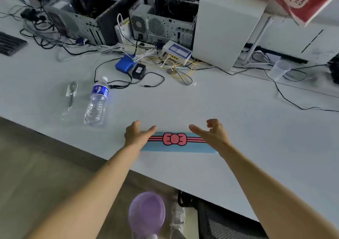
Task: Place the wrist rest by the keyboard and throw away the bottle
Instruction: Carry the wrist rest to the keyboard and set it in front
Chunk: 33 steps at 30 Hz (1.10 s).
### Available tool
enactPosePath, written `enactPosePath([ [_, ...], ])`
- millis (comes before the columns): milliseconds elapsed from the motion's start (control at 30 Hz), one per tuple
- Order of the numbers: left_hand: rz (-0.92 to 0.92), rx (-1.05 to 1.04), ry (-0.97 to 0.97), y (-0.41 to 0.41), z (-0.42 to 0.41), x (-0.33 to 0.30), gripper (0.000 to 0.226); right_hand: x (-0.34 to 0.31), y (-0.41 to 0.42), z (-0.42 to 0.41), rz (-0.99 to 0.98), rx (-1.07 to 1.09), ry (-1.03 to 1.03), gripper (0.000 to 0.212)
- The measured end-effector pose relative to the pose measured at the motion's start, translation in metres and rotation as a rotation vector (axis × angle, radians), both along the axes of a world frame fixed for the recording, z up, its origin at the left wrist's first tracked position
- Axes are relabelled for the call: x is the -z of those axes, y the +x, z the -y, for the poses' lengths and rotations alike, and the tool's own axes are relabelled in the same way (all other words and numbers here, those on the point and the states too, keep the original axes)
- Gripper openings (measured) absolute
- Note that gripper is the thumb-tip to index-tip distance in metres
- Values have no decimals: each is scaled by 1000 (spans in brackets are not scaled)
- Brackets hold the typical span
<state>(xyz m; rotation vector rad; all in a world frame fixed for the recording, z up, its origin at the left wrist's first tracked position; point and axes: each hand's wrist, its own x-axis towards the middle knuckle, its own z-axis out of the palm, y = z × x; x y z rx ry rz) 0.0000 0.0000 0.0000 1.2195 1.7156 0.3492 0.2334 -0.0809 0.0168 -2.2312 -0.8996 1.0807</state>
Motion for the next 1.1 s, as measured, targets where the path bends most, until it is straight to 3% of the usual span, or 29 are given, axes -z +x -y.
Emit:
enactPosePath([
  [100,-171,14,-25,-2,1,17,94,20,-4,1,151,0,-198,115],
  [200,-216,7,-96,-2,3,32,101,38,-6,3,214,55,-301,125],
  [567,-253,-113,-48,-2,-3,36,94,53,-9,-2,214,238,-291,107],
  [667,-135,-221,-49,-14,-8,40,85,53,-2,-2,166,320,-245,97],
  [800,116,-375,-58,-27,-4,44,51,52,5,4,56,419,-164,82],
  [1100,308,-403,29,-28,1,18,55,30,-1,-1,-28,401,-34,75],
])
